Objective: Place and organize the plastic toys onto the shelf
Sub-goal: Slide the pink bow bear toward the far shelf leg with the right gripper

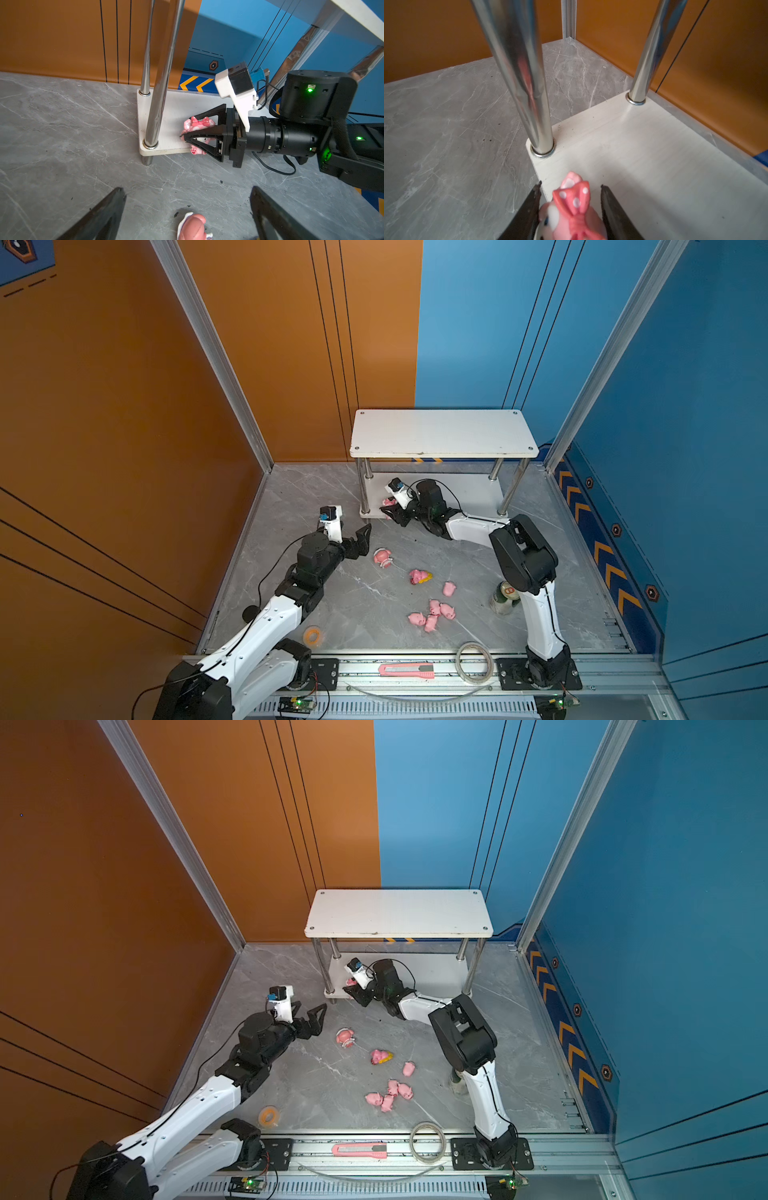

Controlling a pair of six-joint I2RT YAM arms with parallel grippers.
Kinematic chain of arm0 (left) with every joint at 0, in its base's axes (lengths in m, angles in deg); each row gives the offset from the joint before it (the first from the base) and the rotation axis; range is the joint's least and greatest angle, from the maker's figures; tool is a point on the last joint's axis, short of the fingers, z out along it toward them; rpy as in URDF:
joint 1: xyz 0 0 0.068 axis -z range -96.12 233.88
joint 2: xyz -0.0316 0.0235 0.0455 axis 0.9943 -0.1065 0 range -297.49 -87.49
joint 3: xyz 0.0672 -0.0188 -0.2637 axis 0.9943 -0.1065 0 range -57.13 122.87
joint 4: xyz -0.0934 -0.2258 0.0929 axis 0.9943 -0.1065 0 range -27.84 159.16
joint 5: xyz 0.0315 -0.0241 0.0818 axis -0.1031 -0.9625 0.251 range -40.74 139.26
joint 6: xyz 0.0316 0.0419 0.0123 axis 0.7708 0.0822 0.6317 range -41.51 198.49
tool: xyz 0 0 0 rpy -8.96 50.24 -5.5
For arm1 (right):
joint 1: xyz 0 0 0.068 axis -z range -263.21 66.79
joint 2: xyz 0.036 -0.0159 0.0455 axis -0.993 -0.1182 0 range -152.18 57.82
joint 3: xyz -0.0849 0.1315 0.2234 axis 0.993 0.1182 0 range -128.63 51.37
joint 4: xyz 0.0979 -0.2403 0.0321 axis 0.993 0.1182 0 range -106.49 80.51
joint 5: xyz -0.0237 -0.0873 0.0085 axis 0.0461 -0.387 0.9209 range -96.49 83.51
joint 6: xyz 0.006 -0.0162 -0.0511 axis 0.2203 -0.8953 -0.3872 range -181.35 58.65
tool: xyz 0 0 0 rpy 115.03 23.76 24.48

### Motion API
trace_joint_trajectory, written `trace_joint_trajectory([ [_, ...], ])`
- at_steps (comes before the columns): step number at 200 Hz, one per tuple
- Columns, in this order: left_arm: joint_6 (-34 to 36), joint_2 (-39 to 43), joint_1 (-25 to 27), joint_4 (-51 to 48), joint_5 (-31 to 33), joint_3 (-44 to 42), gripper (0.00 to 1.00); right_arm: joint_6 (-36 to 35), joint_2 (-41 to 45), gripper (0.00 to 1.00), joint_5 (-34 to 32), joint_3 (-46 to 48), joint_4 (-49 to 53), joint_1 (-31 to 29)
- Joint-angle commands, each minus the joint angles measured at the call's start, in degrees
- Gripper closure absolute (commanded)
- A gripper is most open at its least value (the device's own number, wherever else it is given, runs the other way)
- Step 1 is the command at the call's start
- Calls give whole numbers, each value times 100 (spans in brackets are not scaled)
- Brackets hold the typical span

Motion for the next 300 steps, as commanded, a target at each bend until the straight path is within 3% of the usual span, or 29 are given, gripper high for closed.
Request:
trace_joint_trajectory([
  [1,-37,59,-47,-104,15,-93,5,-461,-258,88,458,-352,-527,89],
  [38,-20,-58,-43,-100,69,-50,5,-550,-741,87,909,-712,-994,278],
  [87,-42,-301,-27,-59,90,45,5,-253,-1088,82,1227,-361,-2264,425],
  [103,-46,-373,-12,-55,85,83,5,-198,-1103,66,1250,-225,-2434,443],
  [132,-55,-459,28,-21,102,127,5,-218,-1065,57,1276,-14,-2556,451],
  [226,6,-480,72,-96,143,166,5,-465,-921,43,1117,450,-2751,407],
  [300,28,-700,106,-90,108,320,5,-340,-912,40,1056,503,-2902,425],
])
